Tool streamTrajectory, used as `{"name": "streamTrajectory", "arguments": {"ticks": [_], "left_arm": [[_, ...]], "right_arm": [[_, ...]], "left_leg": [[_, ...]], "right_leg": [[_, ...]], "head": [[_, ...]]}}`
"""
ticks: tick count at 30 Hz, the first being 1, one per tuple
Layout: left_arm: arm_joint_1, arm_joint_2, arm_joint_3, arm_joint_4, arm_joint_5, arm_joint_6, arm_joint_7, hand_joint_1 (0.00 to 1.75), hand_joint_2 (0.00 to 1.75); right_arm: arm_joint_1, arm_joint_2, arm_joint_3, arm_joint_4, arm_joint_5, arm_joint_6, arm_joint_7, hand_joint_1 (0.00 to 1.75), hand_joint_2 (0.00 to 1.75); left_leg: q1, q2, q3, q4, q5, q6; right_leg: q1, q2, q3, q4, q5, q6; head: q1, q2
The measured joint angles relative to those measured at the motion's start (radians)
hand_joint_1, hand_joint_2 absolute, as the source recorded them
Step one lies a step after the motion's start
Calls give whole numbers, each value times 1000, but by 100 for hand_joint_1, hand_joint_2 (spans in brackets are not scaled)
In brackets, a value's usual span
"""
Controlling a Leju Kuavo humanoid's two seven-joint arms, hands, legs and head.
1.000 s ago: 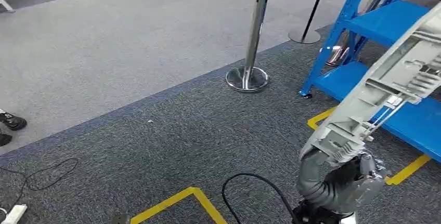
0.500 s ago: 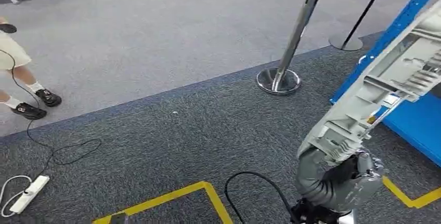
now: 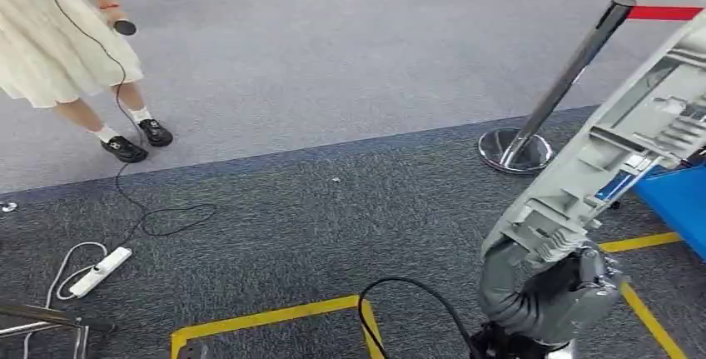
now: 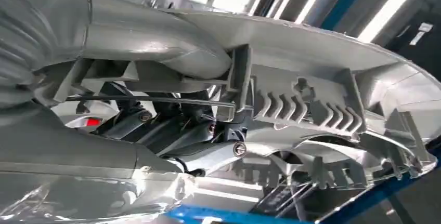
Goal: Take the parts from the cabinet and place them on the table.
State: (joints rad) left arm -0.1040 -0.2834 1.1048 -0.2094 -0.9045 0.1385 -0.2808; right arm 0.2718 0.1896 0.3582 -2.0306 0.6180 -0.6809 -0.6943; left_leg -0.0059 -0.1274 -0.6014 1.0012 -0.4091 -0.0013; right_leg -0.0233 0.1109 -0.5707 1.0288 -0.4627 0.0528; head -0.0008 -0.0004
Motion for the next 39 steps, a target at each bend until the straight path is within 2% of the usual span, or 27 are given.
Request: {"name": "streamTrajectory", "arguments": {"ticks": [3,4,5,6,8,9,10,12,13,14,18,19,20,21,23,24,25,27,28,29,30,33,34,35,36,38,39], "left_arm": [[2,1,0,0,0,1,-8,0,175],[2,2,0,0,0,2,-9,0,175],[1,1,0,0,-3,2,-10,0,175],[0,1,0,0,-5,2,-10,0,175],[0,1,0,0,-8,-4,-10,0,175],[0,1,0,0,-10,-7,-10,0,175],[0,1,0,0,-11,-9,-10,0,175],[1,1,0,0,-16,-10,-10,0,175],[1,1,0,0,-16,-10,-10,0,175],[0,1,-1,0,-17,-10,-10,0,175],[1,3,-1,0,-18,-8,-10,0,175],[2,4,-1,0,-18,-6,-10,0,175],[2,4,-1,0,-19,-6,-10,0,175],[0,4,-1,0,-21,-5,-10,0,175],[-1,4,-1,0,-26,-5,-10,0,175],[0,4,-1,0,-27,-7,-9,0,175],[1,3,-1,0,-27,-9,-7,0,175],[1,3,-1,0,-28,-10,-6,0,175],[1,3,-2,0,-30,-10,-6,0,175],[0,2,-3,0,-33,-11,-3,0,175],[-2,3,-4,0,-36,-11,1,0,175],[3,2,-7,0,-39,-11,3,0,175],[2,3,-7,0,-41,-10,3,0,175],[2,3,-8,0,-42,-10,2,0,175],[-1,3,-9,0,-42,-10,2,0,175],[-2,3,-14,0,-42,-10,2,0,175],[-1,3,-16,0,-42,-10,2,0,175]], "right_arm": [[5,2,-2,-1,2,0,0,175,175],[5,2,-2,-1,2,0,0,175,175],[8,3,-2,-1,3,0,0,175,175],[10,3,-3,-4,3,0,0,175,175],[15,3,-5,-6,6,0,0,175,175],[16,3,-5,-6,8,0,0,175,175],[16,3,-5,-6,10,0,0,175,175],[17,3,-5,-6,11,0,0,175,175],[18,3,-5,-7,11,0,0,175,175],[19,3,-5,-8,12,0,0,175,175],[24,3,-7,-13,14,0,0,175,175],[25,3,-7,-16,15,0,0,175,175],[28,3,-7,-18,16,0,0,175,175],[31,3,-9,-21,16,0,0,175,175],[38,3,-13,-24,19,0,0,175,175],[42,3,-14,-26,20,0,0,175,175],[45,3,-15,-26,20,0,0,175,175],[48,3,-16,-30,21,0,0,175,175],[50,3,-16,-34,23,0,0,175,175],[50,3,-16,-37,26,0,0,175,175],[53,4,-17,-38,30,0,0,175,175],[61,8,-22,-50,32,0,0,175,175],[61,10,-23,-54,32,0,0,175,175],[62,11,-23,-58,32,0,0,175,175],[65,13,-24,-64,31,0,0,175,175],[66,14,-25,-68,31,0,0,175,175],[66,14,-25,-68,31,0,0,175,175]], "left_leg": [[10,-35,-9,-12,12,-22],[8,-11,-10,-5,6,-24],[0,50,-27,31,-25,-28],[0,86,-61,99,-67,-33],[3,111,-139,259,-137,-37],[4,112,-164,311,-149,-39],[5,112,-159,303,-132,-39],[5,124,-88,175,-57,-36],[3,158,-31,80,-18,-32],[-3,230,9,20,-7,-27],[-10,185,6,-4,-16,-3],[-1,169,12,-12,-10,6],[1,160,14,-12,-10,9],[2,147,14,-12,-10,15],[2,117,13,-12,-10,19],[2,102,14,-12,-10,19],[3,87,15,-12,-10,19],[6,54,18,-10,-10,16],[8,39,21,-9,-10,12],[8,27,18,-7,-12,5],[3,14,8,5,-13,-3],[14,-19,-6,-6,2,-24],[14,-15,-8,-3,0,-27],[6,49,-15,13,-15,-30],[5,87,-41,65,-50,-34],[6,110,-123,235,-129,-38],[7,111,-152,293,-147,-39]], "right_leg": [[6,-33,1,-5,7,-20],[3,-53,5,-10,10,-27],[5,-66,7,-11,9,-33],[8,-81,6,-11,9,-35],[12,-116,6,-11,6,-39],[14,-135,6,-11,5,-39],[14,-149,7,-11,4,-39],[14,-176,11,-11,1,-37],[15,-187,15,-11,-2,-33],[21,-193,18,-10,-6,-28],[27,-241,27,-11,-14,-9],[20,-227,23,-7,-23,1],[19,-169,19,21,-42,4],[19,-137,-8,83,-77,5],[19,-115,-97,260,-152,8],[19,-115,-125,309,-161,8],[19,-115,-129,305,-144,7],[14,-107,-78,180,-57,7],[9,-86,-32,84,-9,9],[-2,-26,-6,19,6,15],[-9,4,5,-5,-7,13],[4,-29,-1,6,-2,-6],[-2,-46,2,-2,2,-16],[0,-59,5,-4,3,-23],[3,-74,5,-5,2,-30],[7,-109,5,-5,0,-34],[8,-125,5,-5,-1,-35]], "head": [[1,0],[1,0],[-9,0],[-14,0],[-13,0],[-13,0],[-13,0],[-13,0],[-13,0],[-14,0],[-10,0],[-13,0],[-5,0],[-2,0],[6,0],[6,0],[6,0],[6,0],[7,0],[8,0],[11,0],[9,0],[11,0],[5,0],[-5,0],[-3,0],[-4,0]]}}
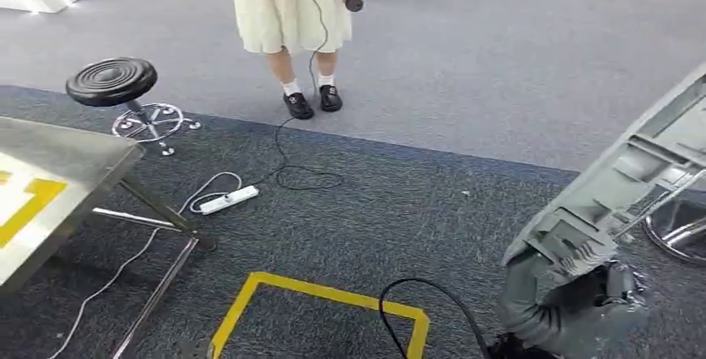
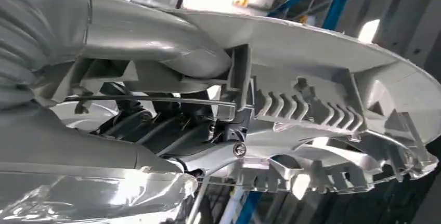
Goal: Take the parts from the cabinet and place them on the table.
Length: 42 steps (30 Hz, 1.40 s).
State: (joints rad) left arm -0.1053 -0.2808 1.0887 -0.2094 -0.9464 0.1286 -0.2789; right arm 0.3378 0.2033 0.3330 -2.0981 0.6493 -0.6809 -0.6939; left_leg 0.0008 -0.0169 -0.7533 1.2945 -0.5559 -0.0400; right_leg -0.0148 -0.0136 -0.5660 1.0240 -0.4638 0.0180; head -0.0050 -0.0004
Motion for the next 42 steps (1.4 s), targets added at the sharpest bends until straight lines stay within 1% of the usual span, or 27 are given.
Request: {"name": "streamTrajectory", "arguments": {"ticks": [2,4,5,6,7,10,12,13,14,15,16,17,19,20,21,25,26,27,29,31,32,34,35,36,37,41,42], "left_arm": [[1,0,-3,0,-1,0,0,0,175],[1,0,-7,0,-2,0,0,0,175],[1,1,-8,0,-2,0,0,0,175],[-2,0,-9,0,-2,0,0,0,175],[-3,0,-9,0,-2,0,-1,0,175],[0,0,-9,0,0,0,-18,0,175],[0,0,-9,0,3,-1,-25,0,175],[-2,0,-9,0,4,-1,-27,0,175],[-3,0,-9,0,4,-1,-28,0,175],[-2,1,-9,0,3,-1,-28,0,175],[-1,2,-9,0,3,0,-28,0,175],[0,2,-9,0,3,0,-28,0,175],[1,3,-9,0,3,1,-26,0,175],[0,3,-9,0,2,1,-25,0,175],[-1,4,-9,0,2,2,-25,0,175],[5,9,-9,0,1,7,-23,0,175],[5,10,-9,0,1,7,-23,0,175],[5,10,-9,0,1,8,-22,0,175],[0,11,-9,0,0,8,-21,0,175],[1,11,-9,0,1,8,-18,0,175],[3,12,-9,0,1,7,-18,0,175],[3,13,-8,0,4,4,-18,0,175],[3,13,-8,0,4,3,-18,0,175],[2,13,-8,0,4,3,-19,0,175],[-2,12,-8,0,4,0,-21,0,175],[-1,10,-8,0,5,0,-25,0,175],[1,9,-8,0,6,0,-26,0,175]], "right_arm": [[0,0,0,0,0,0,0,175,175],[0,0,0,0,0,0,0,175,175],[0,0,0,0,0,0,0,175,175],[2,0,0,-3,0,0,0,175,175],[2,0,-2,-5,0,0,0,175,175],[1,1,-1,-6,-3,0,0,175,175],[1,1,-1,-10,-5,0,0,175,175],[2,1,-2,-10,-8,0,0,175,175],[2,1,-2,-11,-10,0,0,175,175],[1,1,-2,-11,-12,0,0,175,175],[1,1,-2,-11,-16,0,0,175,175],[1,1,-2,-11,-18,0,0,175,175],[1,1,-2,-11,-19,0,0,175,175],[1,1,-2,-11,-19,0,0,175,175],[2,1,-2,-11,-18,0,0,175,175],[1,2,-1,-11,-18,0,0,175,175],[0,3,0,-11,-18,0,0,175,175],[0,4,1,-13,-17,0,0,175,175],[0,5,0,-14,-15,0,0,175,175],[0,5,0,-14,-11,0,0,175,175],[0,5,0,-14,-10,0,0,175,175],[0,5,0,-14,-6,0,0,175,175],[0,5,0,-14,-6,0,0,175,175],[-1,5,0,-14,-5,0,0,175,175],[-1,5,0,-14,-5,0,0,175,175],[-3,5,-1,-14,-5,0,0,175,175],[-4,5,-1,-13,-6,0,0,175,175]], "left_leg": [[0,1,8,-13,30,1],[-1,21,99,-173,114,7],[-4,60,143,-246,139,12],[-18,117,164,-293,124,16],[-15,98,159,-289,126,26],[-16,61,156,-294,127,40],[-5,39,160,-296,131,52],[-4,27,160,-296,132,56],[-4,11,159,-296,132,58],[-4,-3,159,-296,132,58],[-4,-17,159,-296,132,58],[-4,-32,161,-296,133,58],[0,-65,166,-295,132,54],[2,-80,167,-295,132,48],[-4,-90,164,-290,132,41],[7,-130,146,-299,146,16],[7,-118,146,-294,140,14],[-2,-61,131,-264,114,9],[-1,-9,55,-110,31,3],[-1,1,-8,21,-12,0],[-1,1,-7,20,1,0],[-1,10,58,-99,78,5],[-2,35,113,-194,118,9],[-8,109,158,-267,134,14],[-18,117,165,-295,119,18],[-12,62,160,-297,125,42],[-6,49,161,-299,128,47]], "right_leg": [[2,-28,2,0,-2,0],[3,-54,8,0,-6,3],[5,-62,12,0,-8,7],[16,-71,12,6,-15,16],[16,-80,13,2,-15,19],[16,-117,25,-2,-23,32],[10,-37,5,51,-59,43],[9,-10,-29,122,-96,45],[9,5,-83,227,-141,47],[9,9,-121,296,-162,47],[9,9,-139,321,-158,48],[8,10,-135,300,-131,46],[4,24,-66,142,-34,45],[-3,63,-23,52,7,48],[-10,113,-7,13,-5,51],[-2,78,-6,6,3,27],[-9,60,-3,1,6,19],[-7,49,-2,-1,5,11],[-2,18,-3,-1,3,5],[0,-13,-4,-1,2,3],[1,-26,-2,-1,1,2],[2,-53,2,0,-2,4],[2,-65,7,0,-5,7],[7,-71,12,0,-8,12],[16,-82,10,5,-15,18],[16,-130,26,-4,-23,38],[12,-76,18,15,-37,47]], "head": [[0,0],[1,0],[0,0],[-2,0],[1,0],[2,0],[9,0],[14,0],[16,0],[17,0],[17,0],[18,0],[17,0],[18,0],[20,0],[18,0],[19,0],[11,0],[5,0],[5,0],[5,0],[5,0],[5,0],[4,0],[0,0],[3,0],[10,0]]}}
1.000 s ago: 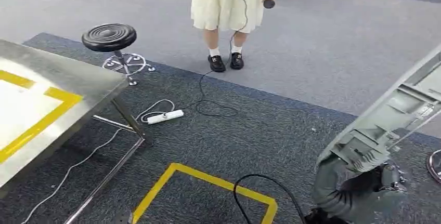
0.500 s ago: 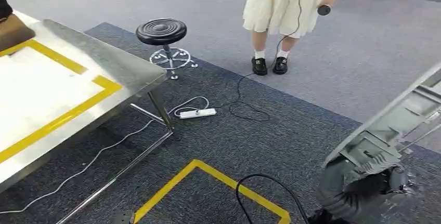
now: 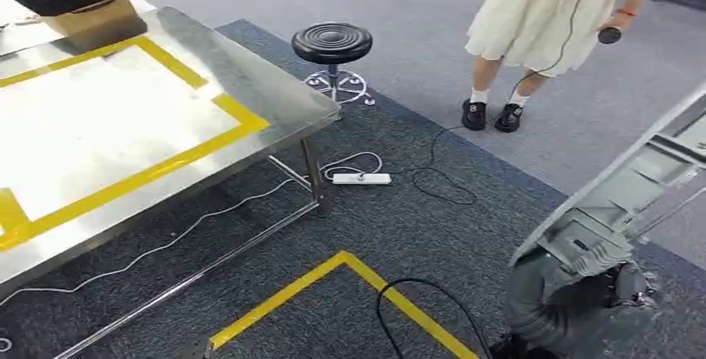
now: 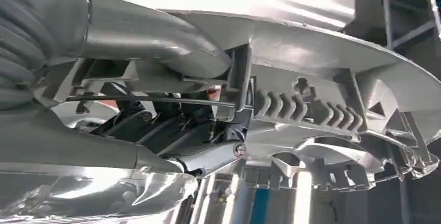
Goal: Take the parts from the cabinet and place them on the table.
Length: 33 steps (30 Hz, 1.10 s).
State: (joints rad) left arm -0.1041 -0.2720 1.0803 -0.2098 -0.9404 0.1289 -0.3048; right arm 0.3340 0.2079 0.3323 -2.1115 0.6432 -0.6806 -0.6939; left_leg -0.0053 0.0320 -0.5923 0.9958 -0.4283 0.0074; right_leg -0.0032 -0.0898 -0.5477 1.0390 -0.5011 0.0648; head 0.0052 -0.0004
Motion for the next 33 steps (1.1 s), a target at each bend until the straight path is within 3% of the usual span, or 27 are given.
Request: {"name": "streamTrajectory", "arguments": {"ticks": [1,2,3,4,5,6,8,9,10,13,14,15,16,17,19,20,21,22,23,24,25,27,29,30,31,32,33], "left_arm": [[-1,0,0,0,0,0,0,0,175],[-3,-2,0,0,0,0,-1,0,175],[-4,-3,0,0,0,0,-1,0,175],[-3,-3,0,0,0,0,-1,0,175],[-1,-3,0,0,0,0,-1,0,175],[-1,-3,0,0,0,0,-1,0,175],[0,-4,0,0,0,0,-1,0,175],[-1,-5,0,0,0,0,-1,0,175],[-1,-5,0,0,0,0,-1,0,175],[1,-4,0,0,0,0,-1,0,175],[3,-4,1,0,0,0,-1,0,175],[3,-4,1,0,0,0,-1,0,175],[2,-5,1,0,0,0,-1,0,175],[0,-5,1,0,0,1,-1,0,175],[-1,-5,1,0,0,1,-1,0,175],[0,-5,1,0,0,1,-1,0,175],[1,-5,1,0,0,1,-1,0,175],[1,-4,1,0,0,1,-1,0,175],[1,-3,1,0,0,2,-1,0,175],[1,-3,1,0,0,3,-1,0,175],[0,-4,1,0,0,3,-2,0,175],[-4,-5,1,0,0,0,-3,0,175],[-1,-5,1,0,1,0,-4,0,175],[0,-5,1,0,1,0,-5,0,175],[1,-5,2,0,2,-3,-10,0,175],[0,-6,2,0,3,-3,-12,0,175],[-2,-6,2,0,3,-5,-14,0,175]], "right_arm": [[0,0,0,0,0,0,0,175,175],[0,0,-2,0,-2,0,0,175,175],[0,0,-2,0,-2,0,0,175,175],[0,0,-3,0,-2,0,0,175,175],[0,0,-3,1,-3,0,0,175,175],[0,0,-3,1,-4,0,0,175,175],[0,0,-3,1,-5,0,0,175,175],[0,0,-3,1,-6,0,0,175,175],[0,0,-3,2,-7,0,0,175,175],[0,0,-3,3,-9,0,0,175,175],[0,0,-3,4,-10,0,0,175,175],[-1,2,-3,4,-10,0,0,175,175],[0,3,-3,4,-10,0,0,175,175],[0,3,-3,4,-11,0,0,175,175],[0,3,-3,4,-11,0,0,175,175],[0,3,-3,4,-11,0,0,175,175],[0,3,-4,5,-12,0,0,175,175],[0,3,-4,5,-12,0,0,175,175],[0,3,-4,5,-12,0,0,175,175],[0,3,-4,5,-12,0,0,175,175],[0,3,-4,5,-12,0,0,175,175],[-1,3,-5,5,-12,0,0,175,175],[-1,3,-5,5,-12,0,0,175,175],[-1,3,-5,5,-13,0,0,175,175],[-1,3,-5,5,-12,0,0,175,175],[-1,3,-5,5,-13,0,0,175,175],[-1,3,-5,5,-13,0,0,175,175]], "left_leg": [[2,-9,0,0,1,6],[3,-25,-1,0,2,9],[3,-39,-1,0,2,10],[2,-53,-1,0,2,11],[2,-69,0,0,2,11],[3,-88,2,0,2,10],[6,-118,8,1,1,6],[9,-132,10,2,0,1],[6,-140,7,3,1,-7],[14,-170,-7,-2,12,-27],[14,-180,-10,-3,14,-32],[13,-162,-11,3,7,-34],[5,-101,-27,36,-20,-40],[5,-68,-62,107,-63,-45],[6,-48,-142,271,-134,-48],[6,-48,-163,313,-141,-48],[6,-47,-156,303,-122,-47],[6,-45,-128,248,-84,-45],[5,-34,-80,161,-40,-40],[2,-6,-29,74,-6,-35],[-6,68,6,15,-4,-30],[-12,52,3,1,-8,-19],[-13,21,0,-1,-8,-10],[-4,7,6,-6,-2,-2],[-1,-2,9,-7,-2,0],[1,-15,8,-7,-2,4],[1,-30,7,-7,-1,8]], "right_leg": [[-3,43,-21,46,-30,1],[-4,71,-65,139,-75,3],[-4,81,-108,222,-109,4],[-4,85,-140,282,-126,5],[-4,86,-157,302,-117,4],[-5,86,-146,263,-80,3],[-10,100,-75,107,11,2],[-17,135,-35,21,49,6],[-22,182,-22,-2,27,6],[-13,161,-22,-8,35,-16],[-16,149,-20,-12,38,-23],[-20,132,-18,-16,41,-30],[-19,122,-17,-17,39,-39],[-17,107,-18,-17,38,-43],[-13,76,-20,-17,37,-46],[-12,60,-20,-17,36,-47],[-11,45,-19,-17,35,-47],[-9,31,-17,-17,34,-47],[-8,18,-14,-17,32,-45],[-8,7,-9,-17,29,-42],[-2,0,-6,-16,26,-37],[6,-20,-4,-15,21,-28],[5,-49,7,-22,17,-19],[2,-36,3,-19,11,-8],[1,21,0,5,-8,-3],[1,62,-28,69,-46,-2],[1,79,-71,157,-88,-1]], "head": [[4,0],[9,0],[10,0],[10,0],[10,0],[11,0],[10,0],[12,0],[12,0],[11,0],[11,0],[12,0],[-1,0],[-6,0],[-6,0],[-6,0],[-6,0],[-6,0],[-6,0],[-6,0],[-6,0],[-3,0],[-6,0],[-6,0],[1,0],[5,0],[8,0]]}}
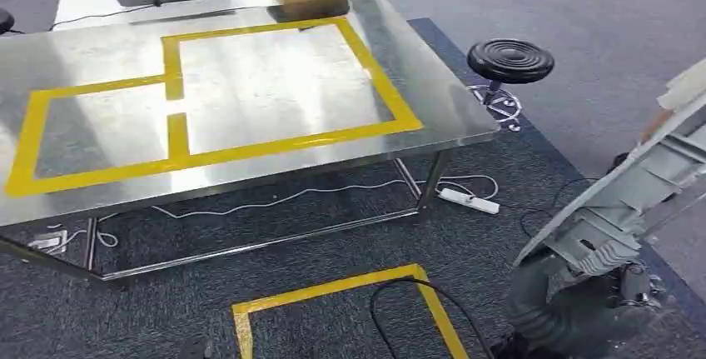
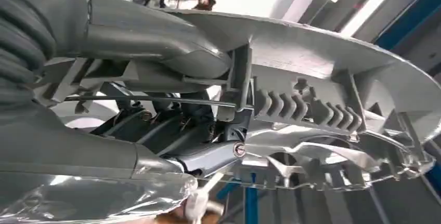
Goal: Take the parts from the cabinet and place them on the table.
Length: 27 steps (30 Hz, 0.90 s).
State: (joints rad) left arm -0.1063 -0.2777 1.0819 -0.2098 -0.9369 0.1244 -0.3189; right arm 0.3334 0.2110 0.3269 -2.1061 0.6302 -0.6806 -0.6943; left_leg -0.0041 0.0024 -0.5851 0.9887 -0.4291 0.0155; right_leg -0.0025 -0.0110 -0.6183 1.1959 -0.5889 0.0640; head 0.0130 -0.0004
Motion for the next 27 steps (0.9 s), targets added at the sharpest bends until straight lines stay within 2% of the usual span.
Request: {"name": "streamTrajectory", "arguments": {"ticks": [1,2,3,4,5,6,7,8,9,11,12,13,14,15,16,17,18,19,20,21,22,23,27], "left_arm": [[0,0,0,0,1,0,-1,0,175],[1,0,0,0,3,0,-2,0,175],[2,0,0,0,3,0,-2,0,175],[3,0,0,0,3,0,-2,0,175],[3,0,0,0,3,0,-2,0,175],[2,0,0,0,3,-1,-2,0,175],[2,0,0,0,3,-1,-2,0,175],[-1,1,0,0,3,-1,-2,0,175],[0,1,0,0,3,-1,-2,0,175],[4,2,1,0,3,-1,-2,0,175],[5,2,1,0,3,-1,-3,0,175],[5,1,1,0,3,-1,-3,0,175],[3,1,1,0,1,-1,-3,0,175],[0,2,1,0,-3,-1,-3,0,175],[-1,1,1,0,-5,-1,-3,0,175],[0,1,1,0,-6,-1,-3,0,175],[1,1,1,0,-6,-1,-3,0,175],[2,1,1,0,-7,-1,-3,0,175],[2,1,1,0,-8,-1,-3,0,175],[2,2,1,0,-9,-1,-3,0,175],[2,2,1,0,-9,-1,-3,0,175],[1,1,1,0,-9,-1,-3,0,175],[3,0,1,0,-12,-1,-3,0,175]], "right_arm": [[0,0,0,0,0,0,0,175,175],[0,0,0,0,0,0,0,175,175],[0,0,0,0,0,0,0,175,175],[0,0,0,0,0,0,0,175,175],[0,0,0,0,0,0,0,175,175],[0,0,0,0,0,0,0,175,175],[0,0,0,0,0,0,0,175,175],[1,0,0,1,0,0,0,175,175],[1,0,0,1,0,0,0,175,175],[0,0,0,1,0,0,0,175,175],[0,0,0,1,-1,0,0,175,175],[0,0,1,1,1,0,0,175,175],[1,3,-1,-3,8,0,1,175,175],[1,5,-5,-8,16,0,1,175,175],[2,9,-9,-13,22,0,0,175,175],[2,11,-15,-21,27,0,0,175,175],[3,14,-20,-27,29,0,0,175,175],[3,17,-25,-33,31,0,0,175,175],[3,18,-28,-39,32,0,0,175,175],[3,19,-31,-43,34,0,0,175,175],[4,20,-34,-49,34,0,0,175,175],[4,21,-35,-53,35,0,0,175,175],[7,26,-52,-65,53,0,0,175,175]], "left_leg": [[0,-13,-1,0,0,1],[0,-28,-1,0,0,1],[1,-44,0,1,0,1],[2,-62,2,2,0,0],[5,-78,5,2,0,-2],[7,-95,7,3,0,-7],[8,-107,5,5,-1,-14],[2,-118,-3,15,-2,-20],[6,-129,-12,10,5,-28],[13,-148,-16,2,13,-42],[13,-147,-18,4,11,-46],[4,-83,-24,20,-3,-51],[4,-38,-50,71,-36,-55],[5,-20,-92,155,-80,-59],[6,-16,-131,236,-115,-60],[6,-16,-167,309,-137,-61],[6,-16,-177,327,-130,-61],[6,-16,-163,302,-104,-59],[6,-16,-128,236,-62,-56],[6,-15,-73,136,-15,-52],[6,-13,-25,54,12,-46],[2,-11,-4,15,-3,-44],[-1,-13,-8,7,-4,-24]], "right_leg": [[0,6,-41,80,-32,1],[0,7,-71,135,-44,1],[0,7,-77,137,-28,0],[-1,8,-60,91,11,-1],[-4,13,-25,13,59,-1],[-10,35,21,-85,110,2],[-22,97,50,-151,120,8],[-29,130,58,-175,110,6],[-25,117,57,-167,112,-3],[-18,99,53,-164,113,-18],[-24,86,56,-171,118,-26],[-24,76,59,-172,118,-32],[-22,66,60,-172,117,-38],[-20,54,59,-172,117,-39],[-19,43,59,-172,115,-41],[-18,32,59,-172,115,-42],[-17,24,60,-172,114,-42],[-17,19,61,-172,114,-42],[-16,16,63,-172,113,-42],[-16,14,65,-172,111,-39],[-16,14,68,-172,109,-36],[-8,15,65,-169,106,-31],[-11,15,68,-183,112,-10]], "head": [[1,0],[0,0],[1,0],[1,0],[0,0],[1,0],[2,0],[3,0],[-1,0],[1,0],[2,0],[-4,0],[-16,0],[-15,0],[-16,0],[-16,0],[-16,0],[-16,0],[-15,0],[-15,0],[-16,0],[-16,0],[-16,0]]}}
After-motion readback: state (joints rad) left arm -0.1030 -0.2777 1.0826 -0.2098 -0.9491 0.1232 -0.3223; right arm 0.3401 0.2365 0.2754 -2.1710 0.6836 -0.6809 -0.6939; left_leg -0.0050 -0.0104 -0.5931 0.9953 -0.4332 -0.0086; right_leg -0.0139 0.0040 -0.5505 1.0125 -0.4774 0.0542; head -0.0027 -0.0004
